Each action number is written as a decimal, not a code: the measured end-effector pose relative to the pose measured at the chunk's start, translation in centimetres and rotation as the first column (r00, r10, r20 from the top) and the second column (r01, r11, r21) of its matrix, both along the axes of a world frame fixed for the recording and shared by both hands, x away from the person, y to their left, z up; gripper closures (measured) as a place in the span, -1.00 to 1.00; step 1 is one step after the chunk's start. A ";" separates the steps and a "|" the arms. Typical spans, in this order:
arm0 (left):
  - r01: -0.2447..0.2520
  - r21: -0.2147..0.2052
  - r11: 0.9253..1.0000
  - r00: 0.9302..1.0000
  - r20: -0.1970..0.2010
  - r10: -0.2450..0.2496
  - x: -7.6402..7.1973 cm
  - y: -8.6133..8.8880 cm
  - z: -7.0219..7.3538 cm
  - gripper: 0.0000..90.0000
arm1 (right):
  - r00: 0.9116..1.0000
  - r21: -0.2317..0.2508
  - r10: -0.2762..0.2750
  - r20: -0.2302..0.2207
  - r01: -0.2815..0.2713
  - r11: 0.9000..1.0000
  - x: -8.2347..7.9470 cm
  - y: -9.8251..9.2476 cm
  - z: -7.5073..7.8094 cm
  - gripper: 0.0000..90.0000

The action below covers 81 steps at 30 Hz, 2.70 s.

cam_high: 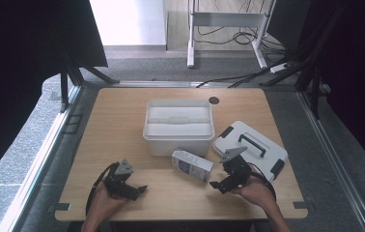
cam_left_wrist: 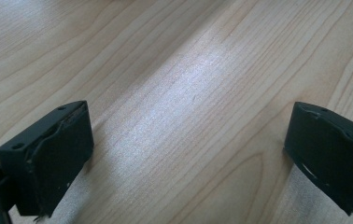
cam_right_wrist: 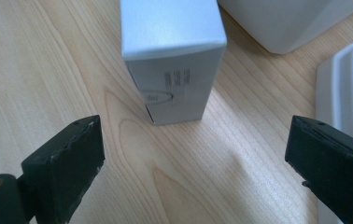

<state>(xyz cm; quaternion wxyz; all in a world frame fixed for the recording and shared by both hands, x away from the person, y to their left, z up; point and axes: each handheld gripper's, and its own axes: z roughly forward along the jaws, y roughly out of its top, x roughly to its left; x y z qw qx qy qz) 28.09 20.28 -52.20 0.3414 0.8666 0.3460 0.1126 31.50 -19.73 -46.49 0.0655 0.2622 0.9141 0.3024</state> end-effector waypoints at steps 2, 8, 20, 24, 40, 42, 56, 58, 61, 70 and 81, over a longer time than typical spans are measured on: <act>-0.002 -0.001 1.000 1.000 0.000 0.002 0.0 0.0 0.0 -0.98 | 1.000 -0.019 0.014 -0.015 -0.014 1.000 0.3 0.4 0.4 -0.91; -0.001 0.000 1.000 1.000 0.000 0.001 0.0 0.0 0.0 -0.98 | 0.997 -0.078 0.063 -0.039 -0.065 0.995 1.3 2.0 2.0 -0.80; 0.002 0.003 1.000 1.000 0.001 -0.002 0.0 0.0 0.0 -0.98 | 0.986 -0.199 0.140 -0.090 -0.156 0.968 3.2 6.7 2.6 -0.49; -0.001 0.000 1.000 1.000 0.001 0.001 0.0 0.0 0.0 -0.98 | 0.981 -0.243 0.165 -0.100 -0.185 0.952 3.6 8.5 2.6 -0.38; -0.001 0.000 1.000 1.000 0.001 0.001 0.0 0.0 0.0 -0.98 | 0.973 -0.325 0.187 -0.132 -0.221 0.919 4.6 10.8 1.2 0.21; -0.001 0.000 1.000 1.000 0.001 0.001 0.0 0.0 0.0 -0.98 | 0.973 -0.326 0.186 -0.134 -0.221 0.919 4.5 10.8 1.3 0.21; -0.001 0.000 1.000 1.000 -0.001 0.001 0.0 0.0 0.0 -0.98 | 0.960 -0.296 0.240 -0.145 -0.273 0.915 0.3 11.2 2.9 0.22; -0.001 0.000 1.000 1.000 -0.001 0.001 0.0 0.0 0.0 -0.98 | 0.953 -0.295 0.266 -0.145 -0.298 0.908 -0.7 11.5 2.8 0.22; -0.001 0.000 1.000 1.000 -0.002 0.001 0.0 0.0 0.0 -0.98 | 0.947 -0.290 0.285 -0.148 -0.317 0.903 -1.4 11.7 2.8 0.22; 0.000 0.003 1.000 1.000 -0.001 0.000 0.0 0.0 0.0 -0.98 | 0.936 -0.288 0.315 -0.156 -0.348 0.892 -3.6 11.8 1.5 0.21; 0.000 0.003 1.000 1.000 0.000 0.000 0.0 0.0 0.0 -0.98 | 0.933 -0.274 0.330 -0.146 -0.359 0.892 -3.9 11.7 2.4 0.00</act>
